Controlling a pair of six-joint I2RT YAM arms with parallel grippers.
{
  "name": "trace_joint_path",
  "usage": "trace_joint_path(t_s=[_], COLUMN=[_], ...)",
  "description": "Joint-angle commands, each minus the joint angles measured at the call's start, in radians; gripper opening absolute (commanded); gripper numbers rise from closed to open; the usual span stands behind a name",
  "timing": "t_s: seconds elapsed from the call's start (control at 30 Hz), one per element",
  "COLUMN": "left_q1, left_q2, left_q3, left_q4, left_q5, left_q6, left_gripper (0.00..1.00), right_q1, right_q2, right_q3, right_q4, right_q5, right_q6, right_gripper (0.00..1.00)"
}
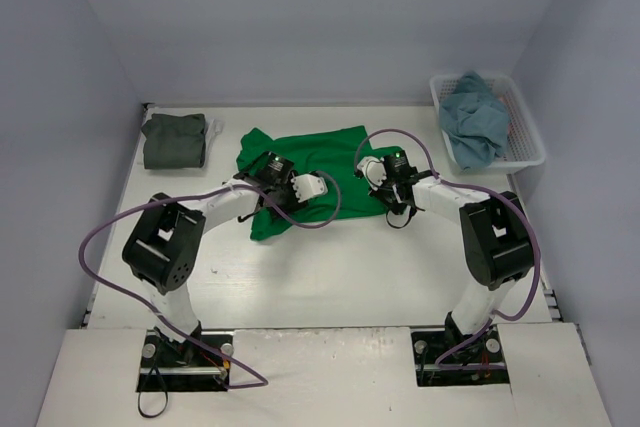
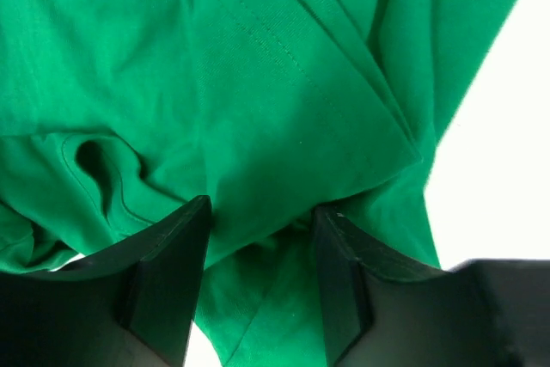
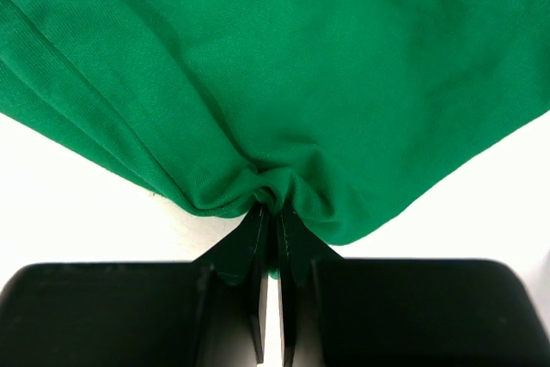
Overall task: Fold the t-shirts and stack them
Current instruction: Flatten out the tshirt
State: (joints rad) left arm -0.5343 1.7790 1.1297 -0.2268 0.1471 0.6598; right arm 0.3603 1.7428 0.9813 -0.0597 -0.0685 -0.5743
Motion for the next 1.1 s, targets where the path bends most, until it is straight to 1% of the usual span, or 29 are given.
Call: trace_joint_path(t_s=[0.0, 0.03, 0.07, 0.1, 0.2, 0.23, 0.43, 0.73, 0.87, 1.07], left_q1=[0.011, 0.013, 0.011, 0.013, 0.013, 0.011, 0.011, 0.014, 0.017, 0.017], left_q2=[0.005, 0.01, 0.01, 0.005, -0.016, -0.024, -0.073, -0.182, -0.184, -0.193], left_q3=[0.012, 0.013, 0.01, 0.005, 0.012, 0.013, 0.067, 0.093, 0.099, 0.073], left_q4=[0.06, 0.069, 0.079, 0.092, 0.106, 0.116, 0.08, 0.13, 0.107, 0.119], left_q5=[-0.024, -0.024, -0.023, -0.02, -0.007, -0.006, 0.0, -0.05, -0.038, -0.046], left_q6=[0.032, 0.028, 0.021, 0.014, -0.014, -0.029, -0.064, -0.155, -0.177, -0.184], left_gripper=[0.44, 0.39, 0.31, 0.18, 0.03, 0.0, 0.0, 0.0, 0.0, 0.0], right_q1=[-0.004, -0.004, -0.004, -0.004, -0.004, -0.004, -0.004, -0.011, -0.012, -0.024], right_q2=[-0.037, -0.039, -0.037, -0.035, -0.032, -0.032, -0.028, -0.038, -0.042, -0.026], right_q3=[0.0, 0.002, 0.002, 0.0, -0.006, -0.007, -0.001, -0.007, -0.007, -0.015], right_q4=[0.017, 0.015, 0.015, 0.017, 0.02, 0.021, 0.023, 0.029, 0.027, 0.047], right_q5=[-0.014, -0.016, -0.016, -0.016, -0.016, -0.016, -0.017, -0.002, -0.002, 0.036], right_q6=[-0.002, -0.002, -0.004, -0.002, -0.006, -0.006, -0.004, -0.006, -0.006, -0.01], right_gripper=[0.0, 0.0, 0.0, 0.0, 0.0, 0.0, 0.0, 0.0, 0.0, 0.0])
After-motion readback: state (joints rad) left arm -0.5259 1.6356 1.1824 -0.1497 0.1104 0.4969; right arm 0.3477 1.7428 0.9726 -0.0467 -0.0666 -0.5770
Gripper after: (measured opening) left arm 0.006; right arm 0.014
